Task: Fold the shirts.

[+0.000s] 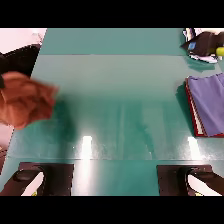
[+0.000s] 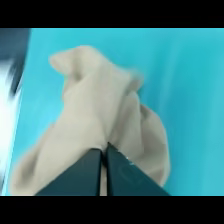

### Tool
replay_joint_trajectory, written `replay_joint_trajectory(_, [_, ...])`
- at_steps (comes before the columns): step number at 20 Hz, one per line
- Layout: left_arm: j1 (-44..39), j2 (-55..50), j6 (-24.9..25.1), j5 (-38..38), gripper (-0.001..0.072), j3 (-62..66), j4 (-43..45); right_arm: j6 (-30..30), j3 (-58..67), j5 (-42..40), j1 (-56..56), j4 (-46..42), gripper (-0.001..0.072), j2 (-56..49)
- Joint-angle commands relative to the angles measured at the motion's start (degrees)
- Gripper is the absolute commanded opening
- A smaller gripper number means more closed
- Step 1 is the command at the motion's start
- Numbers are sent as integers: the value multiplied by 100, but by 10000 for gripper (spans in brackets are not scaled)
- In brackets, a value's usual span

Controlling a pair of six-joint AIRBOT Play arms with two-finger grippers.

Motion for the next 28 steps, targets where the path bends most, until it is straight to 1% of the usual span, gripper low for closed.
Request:
replay_joint_trajectory(1, [-852, -90, 33, 487, 20, 1390, -619, -2, 699, -195, 4, -33, 20, 0])
replay_joint_trajectory(4, [-1683, -608, 37, 577, 20, 1843, -710, -2, 1099, -234, 4, -33, 20, 2])
replay_joint_trajectory(6, [-2273, -1084, 72, 542, 20, 1864, -719, -2, 1283, -232, 4, -39, 20, 2])
replay_joint_trajectory(9, [-3338, -2044, 433, 341, 22, 1862, -857, -2, 1491, -195, 4, -389, 20, 2])
replay_joint_trajectory(10, [-3650, -2385, 702, 345, 23, 1862, -1001, 0, 1545, -157, 4, -511, 20, 2])
replay_joint_trajectory(13, [-4170, -3222, 1366, 717, 27, 1862, -1628, -2, 1589, -26, 4, -647, 20, 11])
replay_joint_trajectory(14, [-4197, -3425, 1510, 872, 204, 1862, -1755, 0, 1589, 35, 4, -691, 19, 11])
replay_joint_trajectory(15, [-4177, -3545, 1486, 979, 521, 1862, -1727, -2, 1587, 96, 4, -787, 20, 9])
replay_joint_trajectory(16, [-4081, -3604, 1453, 944, 568, 1860, -1655, -2, 1587, 144, 2, -791, 20, 9])
replay_joint_trajectory(17, [-3926, -3604, 1394, 765, 509, 1862, -1547, -2, 1587, 177, 4, -793, 20, 9])
replay_joint_trajectory(20, [-3010, -3482, 1370, -321, 508, 1845, -1239, -2, 1587, 210, 4, -905, 20, 7])
replay_joint_trajectory(21, [-2627, -3421, 1338, -505, 508, 1742, -1248, -2, 1587, 254, 4, -929, 20, 2])
replay_joint_trajectory(23, [-1849, -3193, 1287, -490, 508, 1211, -1290, -2, 1585, 332, 4, -929, 20, 0])
replay_joint_trajectory(25, [-1163, -2975, 1215, -264, 508, 345, -1449, -2, 1585, 330, 4, -927, 20, 0])
replay_joint_trajectory(28, [-551, -2874, 1217, 302, 508, -1095, -1530, 0, 1585, 332, 4, -925, 20, -4])
